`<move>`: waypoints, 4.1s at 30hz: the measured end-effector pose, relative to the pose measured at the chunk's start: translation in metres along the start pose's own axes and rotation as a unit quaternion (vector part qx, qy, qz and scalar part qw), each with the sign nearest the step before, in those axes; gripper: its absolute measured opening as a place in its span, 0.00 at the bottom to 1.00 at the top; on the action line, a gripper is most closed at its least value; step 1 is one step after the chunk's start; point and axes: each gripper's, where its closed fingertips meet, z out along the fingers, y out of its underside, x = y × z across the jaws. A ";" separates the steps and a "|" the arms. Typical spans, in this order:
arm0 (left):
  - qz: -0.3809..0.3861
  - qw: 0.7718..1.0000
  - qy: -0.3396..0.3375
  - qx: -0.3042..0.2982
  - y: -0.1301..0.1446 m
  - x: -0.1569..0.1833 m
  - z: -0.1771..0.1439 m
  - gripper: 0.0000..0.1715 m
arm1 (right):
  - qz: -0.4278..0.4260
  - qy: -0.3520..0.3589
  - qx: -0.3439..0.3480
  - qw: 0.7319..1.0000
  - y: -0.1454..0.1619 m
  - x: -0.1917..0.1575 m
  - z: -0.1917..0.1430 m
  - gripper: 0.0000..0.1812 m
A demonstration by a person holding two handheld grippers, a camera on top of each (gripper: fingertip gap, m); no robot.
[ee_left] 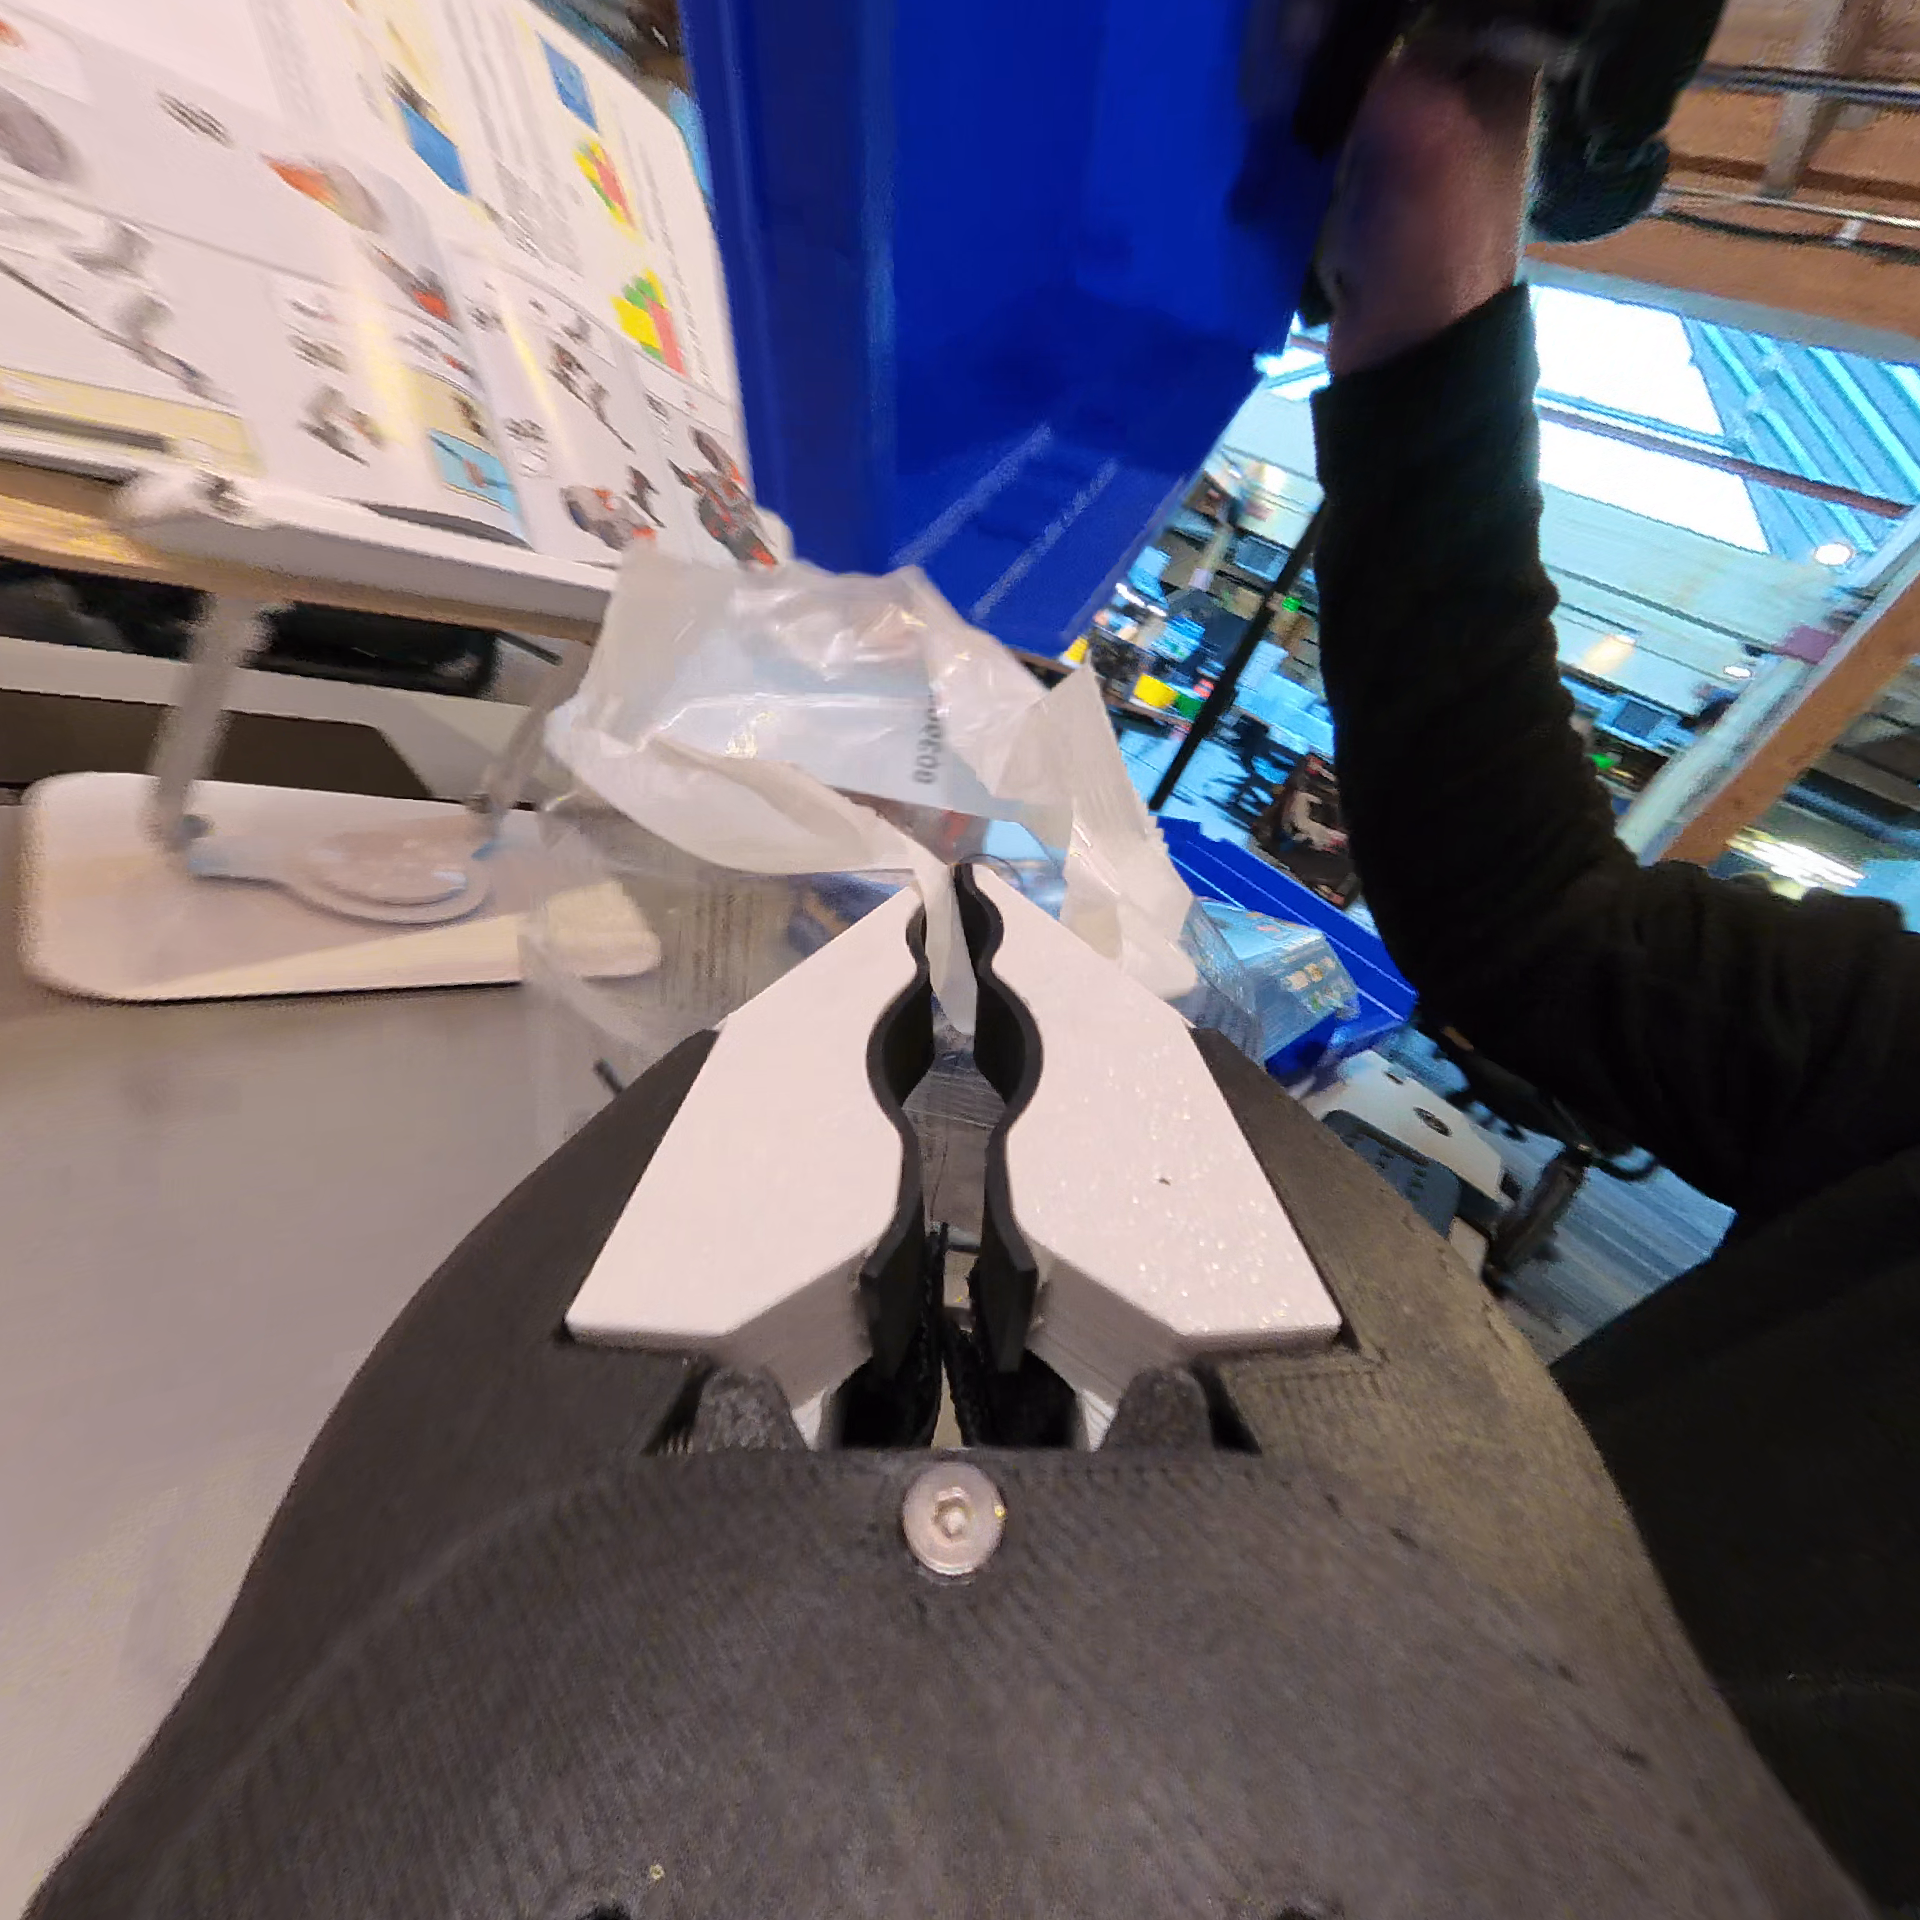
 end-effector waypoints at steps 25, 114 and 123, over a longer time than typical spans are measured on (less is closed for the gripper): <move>0.103 0.981 -0.150 0.062 -0.033 0.079 -0.223 0.00 | -0.086 -0.505 -0.281 0.811 0.125 -0.351 0.054 0.00; 0.107 0.994 0.026 0.019 0.038 0.041 -0.202 0.00 | -0.179 -0.551 -0.355 0.733 -0.008 -0.715 0.361 0.02; 0.123 0.992 0.022 0.004 0.028 0.050 -0.192 0.00 | -0.111 -0.639 -0.196 0.736 -0.124 -0.645 0.273 0.02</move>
